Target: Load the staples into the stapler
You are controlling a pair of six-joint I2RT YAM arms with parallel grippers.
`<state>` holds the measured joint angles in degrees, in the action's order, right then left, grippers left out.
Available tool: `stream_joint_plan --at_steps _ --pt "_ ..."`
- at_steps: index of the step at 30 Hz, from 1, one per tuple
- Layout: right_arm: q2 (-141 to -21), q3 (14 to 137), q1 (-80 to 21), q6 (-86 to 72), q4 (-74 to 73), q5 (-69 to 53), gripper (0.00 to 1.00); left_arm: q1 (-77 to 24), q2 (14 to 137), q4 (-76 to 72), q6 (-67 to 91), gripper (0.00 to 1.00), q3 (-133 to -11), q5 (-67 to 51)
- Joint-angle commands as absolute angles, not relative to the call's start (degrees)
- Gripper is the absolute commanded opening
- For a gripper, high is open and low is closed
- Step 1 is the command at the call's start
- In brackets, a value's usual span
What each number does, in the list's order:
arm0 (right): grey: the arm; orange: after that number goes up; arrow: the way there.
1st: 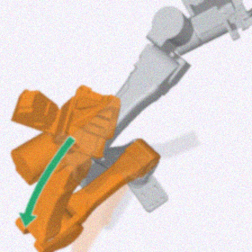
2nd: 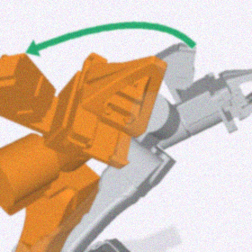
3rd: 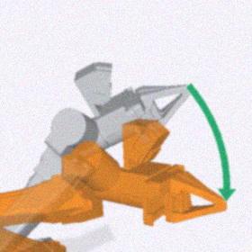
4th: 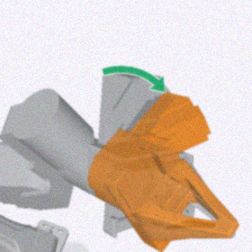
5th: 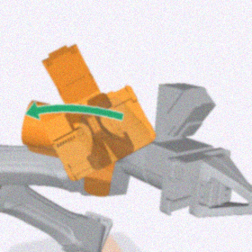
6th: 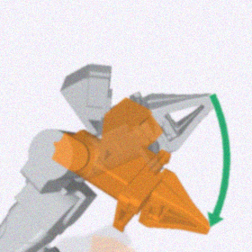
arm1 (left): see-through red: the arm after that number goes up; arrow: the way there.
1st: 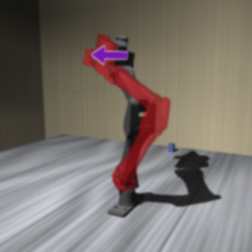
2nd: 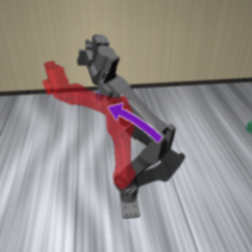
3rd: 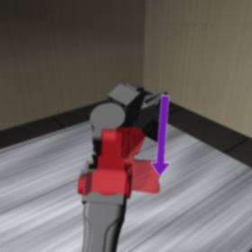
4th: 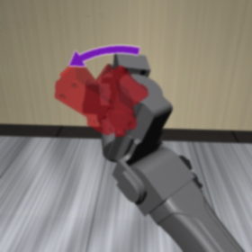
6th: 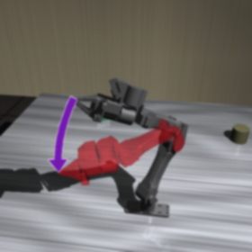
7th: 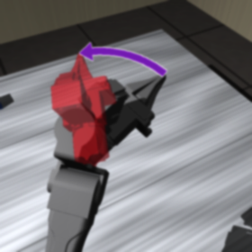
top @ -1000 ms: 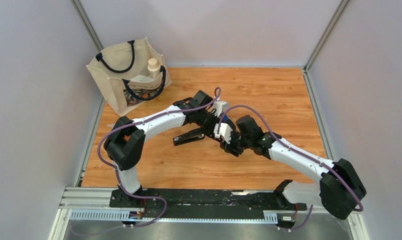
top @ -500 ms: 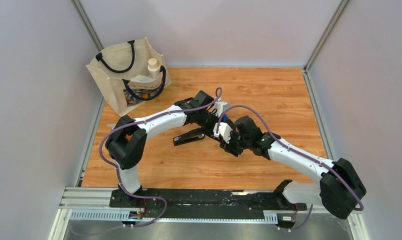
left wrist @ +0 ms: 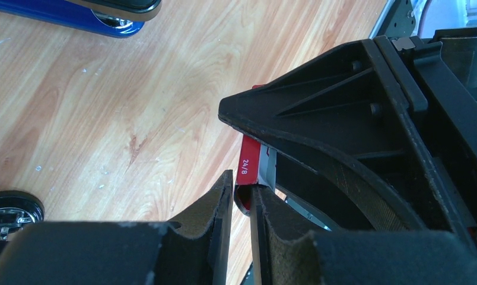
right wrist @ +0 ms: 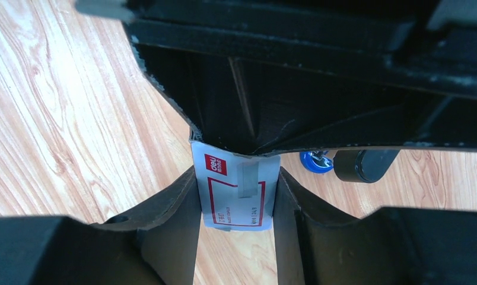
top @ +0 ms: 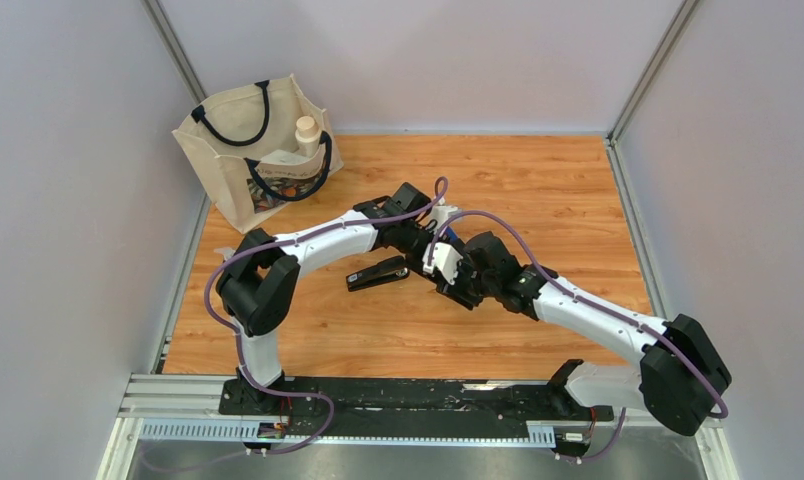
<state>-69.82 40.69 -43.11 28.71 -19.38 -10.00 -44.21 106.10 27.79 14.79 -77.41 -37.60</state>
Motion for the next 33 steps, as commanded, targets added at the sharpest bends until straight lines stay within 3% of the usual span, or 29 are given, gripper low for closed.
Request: stream_joint_plan --at_steps 1,5,10,15,33 --pt "-69.2 44.0 -43.7 29.6 -8.1 -9.8 0.43 -45.5 106.5 29.5 13.0 0.25 -79.1 -38.1" --pt "-69.3 43.4 -43.7 32.1 -9.8 -9.9 0.44 -45.4 105.2 30.5 11.5 0.1 -79.1 -36.0" --pt "-70.7 43.2 -43.6 35.3 -12.6 -9.8 0.44 -44.9 104.5 31.5 10.4 0.09 -79.0 -34.5" --pt "-71.4 43.6 -43.6 37.5 -15.8 -10.5 0.43 -44.5 104.2 31.7 9.8 0.02 -78.8 -34.5" --pt "-73.9 43.1 -40.4 41.2 -20.2 -11.7 0.41 -40.7 101.2 30.9 11.1 0.01 -78.3 -41.1"
